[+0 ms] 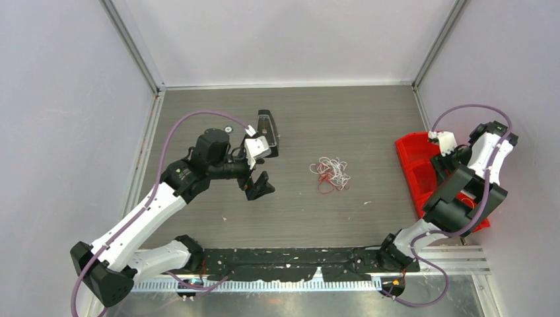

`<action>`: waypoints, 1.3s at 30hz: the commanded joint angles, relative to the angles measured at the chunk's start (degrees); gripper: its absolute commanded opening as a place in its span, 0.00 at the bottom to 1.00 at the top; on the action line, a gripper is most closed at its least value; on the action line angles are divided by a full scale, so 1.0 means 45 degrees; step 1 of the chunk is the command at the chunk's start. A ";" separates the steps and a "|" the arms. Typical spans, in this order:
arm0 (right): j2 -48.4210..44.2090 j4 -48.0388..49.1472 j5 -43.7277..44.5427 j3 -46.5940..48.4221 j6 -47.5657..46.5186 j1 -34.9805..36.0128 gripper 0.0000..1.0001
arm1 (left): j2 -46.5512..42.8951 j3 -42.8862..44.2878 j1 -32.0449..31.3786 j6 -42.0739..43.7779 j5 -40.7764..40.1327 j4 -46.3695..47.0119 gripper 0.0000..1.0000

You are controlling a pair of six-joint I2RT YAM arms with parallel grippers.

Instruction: Untangle the cables

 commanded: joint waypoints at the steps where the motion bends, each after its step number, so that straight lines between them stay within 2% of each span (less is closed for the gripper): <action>1: 0.0382 0.0144 -0.0073 -0.0278 0.0308 -0.0043 0.56 | -0.0198 0.0240 0.0044 0.0114 0.0019 0.0127 1.00; 8: 0.0676 0.0762 -0.0346 -0.0575 0.0858 -0.0024 0.44 | -0.0119 0.0310 0.0044 0.0162 -0.0102 0.0103 1.00; 19: 0.1070 0.2190 0.0364 -0.0687 0.1235 -0.0022 0.40 | -0.0098 0.0315 0.0046 0.0201 -0.0108 0.0066 0.99; 20: 0.1150 0.2258 0.0465 -0.0735 0.1189 -0.0003 0.36 | -0.0069 0.0338 0.0037 0.0193 -0.0086 0.0078 1.00; 23: 0.1297 0.2033 0.0216 -0.0361 0.1232 0.0049 0.13 | -0.0057 0.0397 0.0036 0.0206 -0.0087 0.0031 1.00; 25: 0.1223 0.1668 -0.0367 0.0168 0.1309 0.0130 0.06 | -0.0048 0.0399 0.0045 0.0229 -0.0087 0.0002 1.00; 28: 0.0998 0.1529 -0.1273 0.0824 0.1372 0.0395 0.06 | -0.0012 0.0391 0.0043 0.0250 -0.0107 0.0010 0.99; 33: 0.0811 0.2485 -0.1869 0.1301 0.1220 0.0935 0.05 | 0.0159 0.0532 0.0032 0.0192 -0.0080 0.0010 1.00; 36: 0.0548 0.3878 -0.1841 0.0691 0.0718 0.1256 0.05 | 0.0176 0.0569 0.0046 0.0191 -0.0121 -0.0017 0.99; 39: 0.0117 0.5433 -0.1682 -0.0462 -0.0659 0.1336 0.05 | 0.0161 0.0567 0.0046 0.0249 -0.0235 -0.0117 1.00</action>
